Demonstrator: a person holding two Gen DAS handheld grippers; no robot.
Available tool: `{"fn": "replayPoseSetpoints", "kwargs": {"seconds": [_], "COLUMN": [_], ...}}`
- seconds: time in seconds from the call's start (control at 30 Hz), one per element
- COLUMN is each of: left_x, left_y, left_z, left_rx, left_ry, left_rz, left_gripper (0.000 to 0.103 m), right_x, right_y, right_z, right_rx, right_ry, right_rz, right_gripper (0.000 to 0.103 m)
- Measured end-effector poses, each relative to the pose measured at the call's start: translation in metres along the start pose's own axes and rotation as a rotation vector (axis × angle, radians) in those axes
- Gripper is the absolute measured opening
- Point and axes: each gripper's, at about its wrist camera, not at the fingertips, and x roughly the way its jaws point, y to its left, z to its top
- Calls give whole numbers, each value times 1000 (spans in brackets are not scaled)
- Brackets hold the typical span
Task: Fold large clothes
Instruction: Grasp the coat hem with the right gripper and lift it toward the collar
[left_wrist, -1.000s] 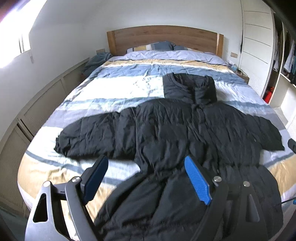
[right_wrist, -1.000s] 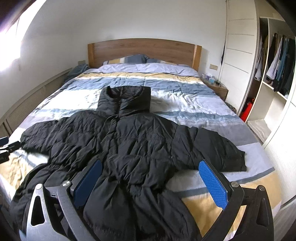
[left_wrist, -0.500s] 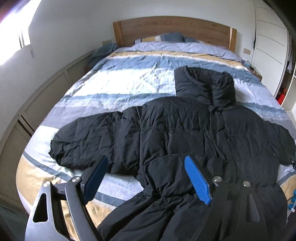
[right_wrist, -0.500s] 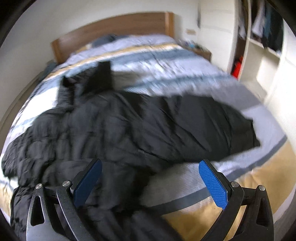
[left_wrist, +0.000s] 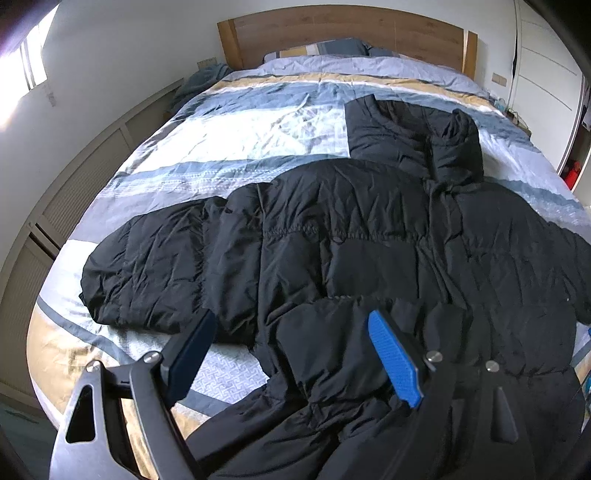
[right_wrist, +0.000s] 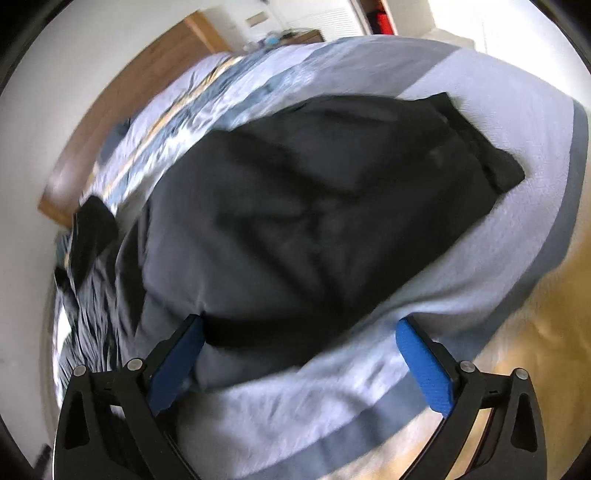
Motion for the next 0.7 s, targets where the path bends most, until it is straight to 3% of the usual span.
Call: {"fn": "replayPoseSetpoints", "kwargs": {"seconds": [0.1, 0.27, 0.33, 0.43, 0.53, 0.7], "left_x": [4, 7, 7, 6, 4, -10], "left_y": [-4, -5, -5, -5, -3, 3], "left_z": [0, -1, -1, -1, -2, -2], "left_rx": [9, 12, 12, 13, 11, 2], "left_ry": [9, 18, 16, 14, 10, -22], "left_rz": [8, 9, 9, 10, 5, -9], "left_gripper": [85, 85, 85, 85, 85, 85], "right_x": [2, 4, 5, 1, -10, -43], "right_y": [-19, -46, -52, -50, -35, 4], "right_z": [19, 40, 48, 51, 53, 63], "right_rx": [66, 203, 248, 243, 186, 76], "right_ry": [-39, -93, -111, -135, -166, -235], "right_rz": [60, 166, 205, 221, 224, 274], "right_gripper": [98, 75, 51, 24, 13, 9]}}
